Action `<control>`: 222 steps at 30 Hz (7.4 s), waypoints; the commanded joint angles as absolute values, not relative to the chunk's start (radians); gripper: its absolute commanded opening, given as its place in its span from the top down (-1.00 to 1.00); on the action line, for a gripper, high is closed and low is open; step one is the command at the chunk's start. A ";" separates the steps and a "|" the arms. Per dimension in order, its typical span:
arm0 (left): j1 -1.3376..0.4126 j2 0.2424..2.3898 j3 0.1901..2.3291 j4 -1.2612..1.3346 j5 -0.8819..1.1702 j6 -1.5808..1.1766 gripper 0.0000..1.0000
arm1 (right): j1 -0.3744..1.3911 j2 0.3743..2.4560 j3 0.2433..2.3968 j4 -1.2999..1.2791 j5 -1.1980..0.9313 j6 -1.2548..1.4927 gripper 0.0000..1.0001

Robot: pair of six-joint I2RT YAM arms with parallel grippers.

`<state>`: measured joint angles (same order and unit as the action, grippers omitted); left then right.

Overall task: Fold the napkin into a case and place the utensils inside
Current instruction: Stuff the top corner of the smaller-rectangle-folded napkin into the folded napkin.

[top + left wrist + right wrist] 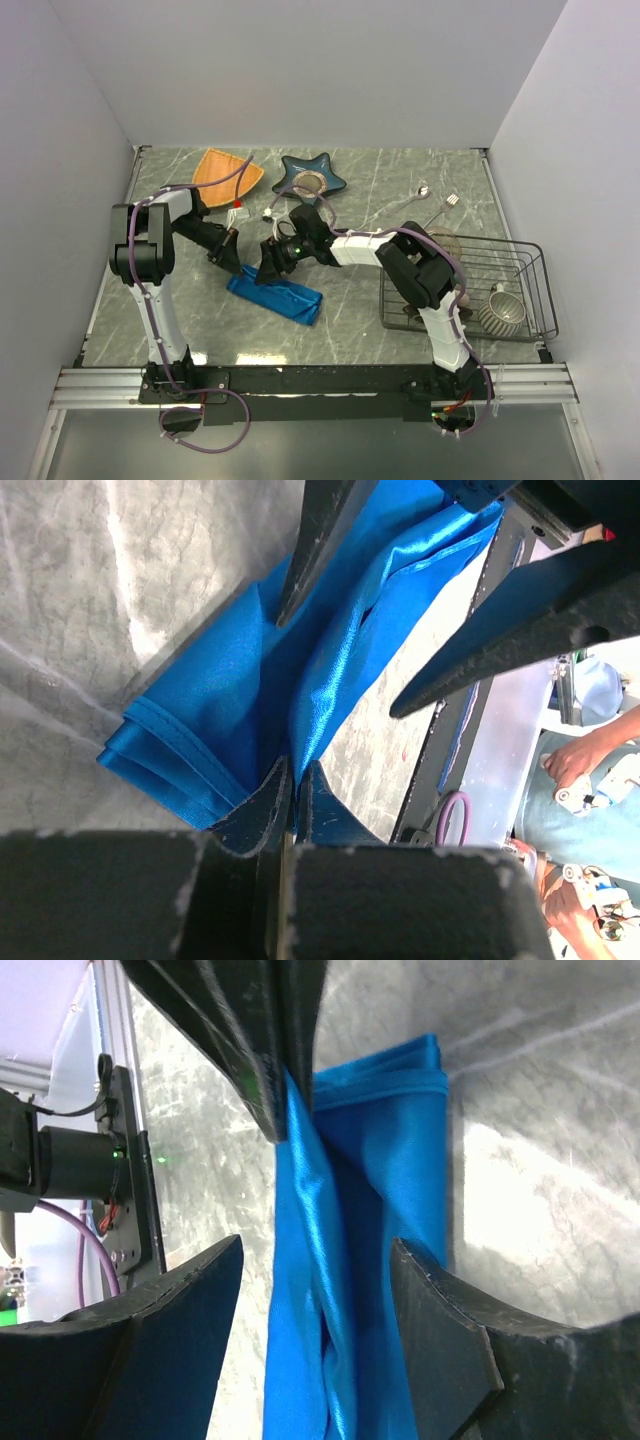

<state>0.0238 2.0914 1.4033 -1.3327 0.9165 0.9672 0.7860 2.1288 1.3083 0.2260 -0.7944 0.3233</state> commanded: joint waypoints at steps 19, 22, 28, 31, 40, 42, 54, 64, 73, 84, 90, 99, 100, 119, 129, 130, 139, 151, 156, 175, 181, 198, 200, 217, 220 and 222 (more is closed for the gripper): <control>0.023 2.046 1.425 -1.370 1.012 1.009 0.98 | 0.828 2.149 1.414 0.236 -0.767 0.253 -0.11; 0.023 2.046 1.422 -1.370 1.012 1.011 0.98 | 0.830 2.151 1.407 0.226 -0.764 0.238 -0.12; 0.023 2.051 1.428 -1.370 1.020 1.011 0.98 | 0.830 2.155 1.410 0.207 -0.753 0.227 0.02; 0.023 2.046 1.428 -1.368 1.026 1.012 0.98 | 0.831 2.167 1.427 0.184 -0.752 0.221 0.17; 0.023 2.040 1.419 -1.367 1.032 1.009 0.98 | 0.833 2.180 1.434 0.192 -0.752 0.248 0.44; 0.023 2.039 1.414 -1.364 1.032 1.011 0.98 | 0.831 2.181 1.439 0.189 -0.753 0.261 0.64; 0.100 1.847 1.304 -1.057 1.034 0.790 0.20 | 0.828 2.140 1.329 0.219 -0.802 0.420 1.00; 0.049 1.684 1.120 -0.770 0.838 0.698 0.54 | 0.830 2.125 1.236 0.347 -0.758 0.597 1.00; -0.049 1.707 1.094 -0.778 0.804 0.739 0.89 | 0.856 2.054 1.184 0.360 -0.707 0.587 1.00; -0.124 1.793 1.108 -0.850 0.732 0.770 0.98 | 0.854 2.052 1.177 0.347 -0.700 0.624 1.00; -0.155 1.825 1.103 -0.821 0.654 0.729 0.98 | 0.857 2.023 1.151 0.341 -0.695 0.695 1.00; -0.172 1.847 1.088 -0.764 0.546 0.667 0.98 | 0.856 2.022 1.115 0.314 -0.733 0.813 1.00; -0.172 1.847 1.086 -0.756 0.542 0.657 0.98 | 0.856 2.025 1.111 0.314 -0.738 0.834 1.00; -0.173 1.832 1.071 -0.713 0.537 0.640 0.98 | 0.853 2.114 1.091 0.347 -0.842 0.983 1.00; -0.183 1.675 1.054 -0.701 0.617 0.620 0.67 | 0.841 2.148 1.118 0.337 -0.851 0.991 1.00; -0.186 1.652 1.051 -0.698 0.618 0.618 0.63 | 0.841 2.148 1.118 0.339 -0.853 0.989 1.00; -0.239 1.631 1.011 -0.664 0.598 0.603 0.61 | 0.839 2.132 1.126 0.333 -0.842 0.979 1.00; -0.285 1.672 0.965 -0.646 0.555 0.632 0.45 | 0.838 2.108 1.152 0.319 -0.839 0.971 1.00; -0.288 1.686 0.959 -0.643 0.542 0.644 0.49 | 0.818 2.108 1.175 0.282 -0.847 0.968 1.00; -0.298 1.557 0.965 -0.634 0.551 0.618 0.53 | 0.796 2.175 1.149 0.239 -0.833 0.960 1.00; -0.342 1.549 0.937 -0.623 0.528 0.623 0.57 | 0.795 2.184 1.131 0.248 -0.830 0.986 1.00; -0.382 1.603 0.920 -0.545 0.460 0.584 0.53 | 0.802 2.163 1.088 0.247 -0.844 1.049 1.00; -0.382 1.603 0.920 -0.540 0.457 0.580 0.53 | 0.804 2.163 1.086 0.239 -0.839 1.051 1.00; -0.385 1.623 0.920 -0.512 0.437 0.555 0.42 | 0.815 2.149 1.057 0.209 -0.807 1.051 1.00; -0.387 1.631 0.922 -0.499 0.423 0.537 0.40 | 0.821 2.152 1.061 0.177 -0.795 1.042 1.00; -0.388 1.631 0.920 -0.489 0.420 0.522 0.40 | 0.822 2.151 1.058 0.173 -0.792 1.043 1.00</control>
<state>-0.3813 1.6207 0.9180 -0.5365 0.4435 0.5552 0.8093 2.1448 1.0920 0.3187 -0.8379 1.0126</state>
